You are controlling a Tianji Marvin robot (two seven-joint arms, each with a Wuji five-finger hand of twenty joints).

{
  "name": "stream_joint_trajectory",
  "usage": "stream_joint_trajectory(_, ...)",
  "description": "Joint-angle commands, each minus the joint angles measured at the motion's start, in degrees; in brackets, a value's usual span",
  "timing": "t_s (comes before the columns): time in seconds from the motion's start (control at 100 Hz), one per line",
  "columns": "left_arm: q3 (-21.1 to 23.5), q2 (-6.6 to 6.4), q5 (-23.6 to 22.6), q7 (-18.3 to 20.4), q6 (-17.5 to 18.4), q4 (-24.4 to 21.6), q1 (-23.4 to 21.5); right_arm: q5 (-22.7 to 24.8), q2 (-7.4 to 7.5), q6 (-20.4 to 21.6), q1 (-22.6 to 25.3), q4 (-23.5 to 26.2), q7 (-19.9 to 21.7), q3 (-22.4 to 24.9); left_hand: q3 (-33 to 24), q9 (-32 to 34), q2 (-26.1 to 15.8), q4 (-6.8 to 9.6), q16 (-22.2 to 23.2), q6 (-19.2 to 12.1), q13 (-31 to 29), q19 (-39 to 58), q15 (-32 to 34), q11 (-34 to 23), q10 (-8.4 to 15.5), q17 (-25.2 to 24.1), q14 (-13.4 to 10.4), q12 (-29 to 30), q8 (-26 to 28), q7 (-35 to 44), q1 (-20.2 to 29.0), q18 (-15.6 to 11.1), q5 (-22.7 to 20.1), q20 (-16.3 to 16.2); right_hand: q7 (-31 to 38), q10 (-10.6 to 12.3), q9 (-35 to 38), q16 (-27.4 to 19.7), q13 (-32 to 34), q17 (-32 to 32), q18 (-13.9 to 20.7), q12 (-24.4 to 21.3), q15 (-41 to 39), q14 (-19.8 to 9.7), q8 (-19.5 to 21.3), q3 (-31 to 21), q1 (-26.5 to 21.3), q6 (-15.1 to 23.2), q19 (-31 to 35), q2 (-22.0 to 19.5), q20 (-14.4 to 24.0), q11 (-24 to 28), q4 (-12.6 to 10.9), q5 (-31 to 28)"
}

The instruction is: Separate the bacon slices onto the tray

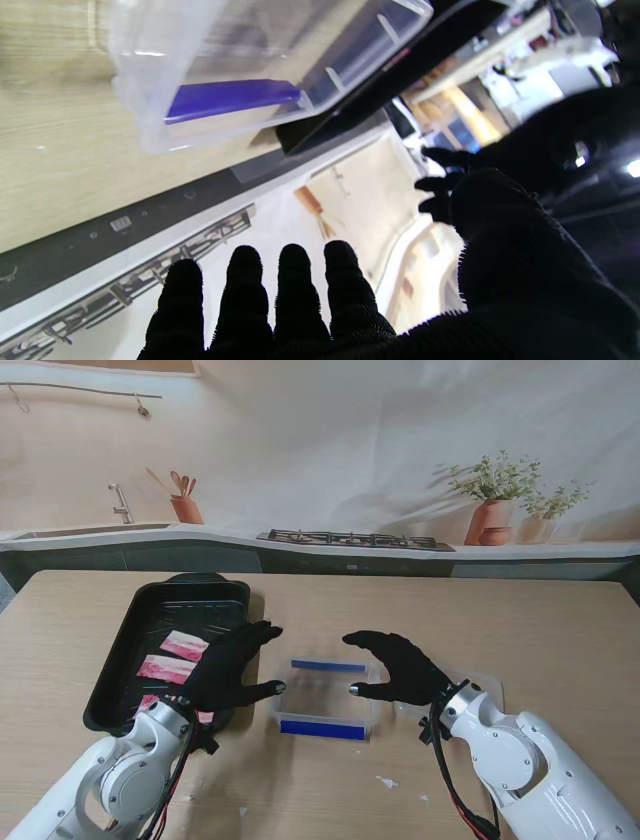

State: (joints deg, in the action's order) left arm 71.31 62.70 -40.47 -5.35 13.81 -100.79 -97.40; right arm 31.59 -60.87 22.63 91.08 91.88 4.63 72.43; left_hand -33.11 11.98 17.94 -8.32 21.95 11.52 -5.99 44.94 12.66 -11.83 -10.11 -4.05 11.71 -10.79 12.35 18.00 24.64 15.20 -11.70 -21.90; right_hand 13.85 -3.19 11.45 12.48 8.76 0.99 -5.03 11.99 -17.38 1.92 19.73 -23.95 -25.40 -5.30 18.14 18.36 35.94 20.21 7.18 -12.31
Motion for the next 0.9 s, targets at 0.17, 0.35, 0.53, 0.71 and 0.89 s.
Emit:
stream_joint_trajectory(0.17,0.7,0.74,2.9,-0.4,1.2,1.3,-1.6,-3.2,-0.85,0.7,1.0,1.3,1.4,-0.4,0.7,-1.0,0.9,1.70,0.7,0.4,1.2,0.1,2.4,-1.3,-0.1,-0.5,1.8,-1.3,-0.4,-1.0,1.2,-0.2,-0.5,-0.4,-1.0,-0.2,-1.2,0.2,-0.9,-0.1,0.3,-0.1,0.5,0.0,-0.7,2.7,-0.3,0.0,0.3,-2.3,0.9,0.3,-2.5,0.0)
stream_joint_trajectory(0.35,1.2,1.24,3.5,-2.9,2.6,3.0,-1.4,-4.5,-1.08,0.3,0.2,0.5,1.2,-2.0,1.6,-0.7,0.9,2.05,0.5,0.9,1.0,1.7,3.7,-2.7,-0.5,-0.7,2.2,-2.1,-0.3,-0.7,1.6,0.2,-1.3,-1.2,-1.5,0.1,-1.3,0.0,-1.0,0.2,0.7,-1.2,1.0,-0.1,-0.9,4.0,-1.1,-0.1,-0.5,-2.6,0.2,-1.9,-2.8,0.4)
stream_joint_trajectory(0.53,0.5,1.23,5.7,-1.7,3.3,4.7,0.3,-3.9,-1.42,-0.5,-1.0,-1.1,-0.4,-3.8,1.9,-0.7,0.4,2.08,0.2,0.8,1.0,1.4,4.1,-3.0,-0.5,-0.7,2.2,-2.3,-0.4,-0.9,1.7,0.3,-1.5,-1.0,-1.9,0.2,-1.4,0.0,-1.2,0.6,0.8,-1.6,1.0,0.1,-1.1,4.5,-1.5,-0.1,-0.8,-2.7,0.0,-3.0,-2.9,1.0)
stream_joint_trajectory(0.71,-0.9,1.34,7.7,-0.7,2.6,6.2,1.9,-3.6,-1.56,-0.9,-0.8,-1.5,-1.2,-3.6,2.0,-0.8,0.1,2.15,-0.2,0.9,1.3,1.0,3.7,-3.1,-0.5,-0.8,2.1,-2.4,-0.4,-1.0,2.1,0.4,-1.8,-0.8,-1.6,0.2,-1.2,0.0,-1.2,0.8,0.8,-1.6,1.0,0.1,-1.1,4.9,-1.8,0.0,-0.8,-2.9,-0.1,-3.0,-3.0,0.7)
stream_joint_trajectory(0.89,-1.3,1.37,7.4,-1.1,2.7,6.5,2.1,-3.0,-1.62,-0.9,0.0,-0.9,-1.8,-2.9,2.5,-0.8,-0.3,2.21,-0.2,0.8,1.2,0.6,3.6,-3.0,-0.5,-0.8,2.2,-2.3,-0.4,-1.1,2.3,0.5,-1.8,-0.6,-1.3,0.1,-1.1,0.0,-1.2,0.9,0.7,-1.4,0.9,0.1,-1.1,5.3,-2.1,0.0,-0.8,-2.9,0.0,-2.6,-3.1,0.5)
